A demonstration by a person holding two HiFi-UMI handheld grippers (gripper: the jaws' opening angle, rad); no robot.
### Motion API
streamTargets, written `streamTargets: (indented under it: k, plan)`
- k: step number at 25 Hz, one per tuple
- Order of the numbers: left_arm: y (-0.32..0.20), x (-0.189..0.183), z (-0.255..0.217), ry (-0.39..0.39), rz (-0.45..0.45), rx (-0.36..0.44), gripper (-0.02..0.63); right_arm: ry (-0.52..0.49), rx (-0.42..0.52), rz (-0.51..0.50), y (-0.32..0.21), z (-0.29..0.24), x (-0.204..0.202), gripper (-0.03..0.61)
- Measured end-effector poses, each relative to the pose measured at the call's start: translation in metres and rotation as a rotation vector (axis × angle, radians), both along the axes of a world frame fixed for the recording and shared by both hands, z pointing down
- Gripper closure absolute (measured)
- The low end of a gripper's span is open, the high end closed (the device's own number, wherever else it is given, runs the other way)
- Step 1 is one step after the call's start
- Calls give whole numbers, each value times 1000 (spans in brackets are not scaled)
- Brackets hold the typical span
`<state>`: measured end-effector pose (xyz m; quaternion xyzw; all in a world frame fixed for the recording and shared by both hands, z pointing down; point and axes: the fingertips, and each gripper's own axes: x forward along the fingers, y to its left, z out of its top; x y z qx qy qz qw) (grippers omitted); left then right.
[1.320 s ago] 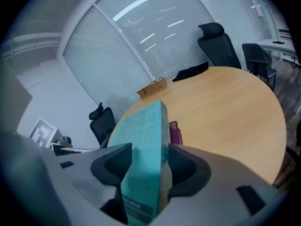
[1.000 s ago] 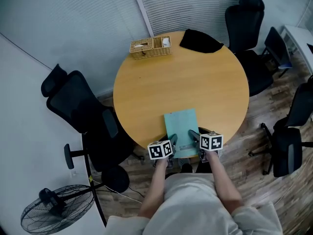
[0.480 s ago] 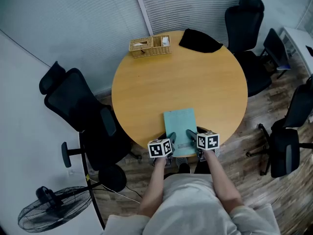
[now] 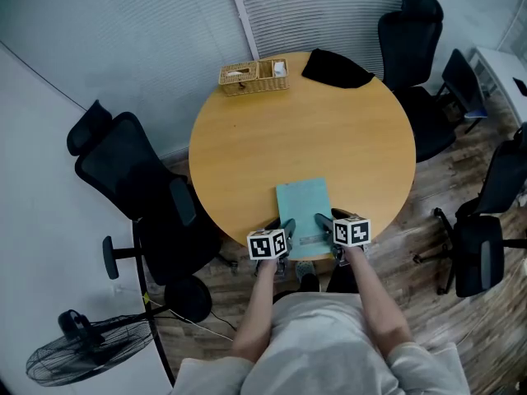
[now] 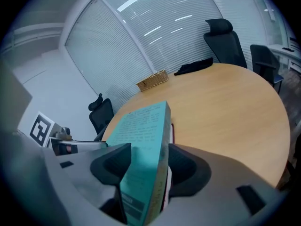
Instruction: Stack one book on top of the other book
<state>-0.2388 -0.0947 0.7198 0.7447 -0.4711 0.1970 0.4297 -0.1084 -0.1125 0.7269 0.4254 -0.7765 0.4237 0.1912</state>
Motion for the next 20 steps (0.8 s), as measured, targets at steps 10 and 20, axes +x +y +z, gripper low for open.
streamTargets:
  k: [10,20]
  plan:
    - [6,-15,-43,-31,9,137,402,-38,140,80,-3,-53,21,331]
    - [19,-27,-79,-23,-32,281,402,-61,234,89,17,-89,39,331]
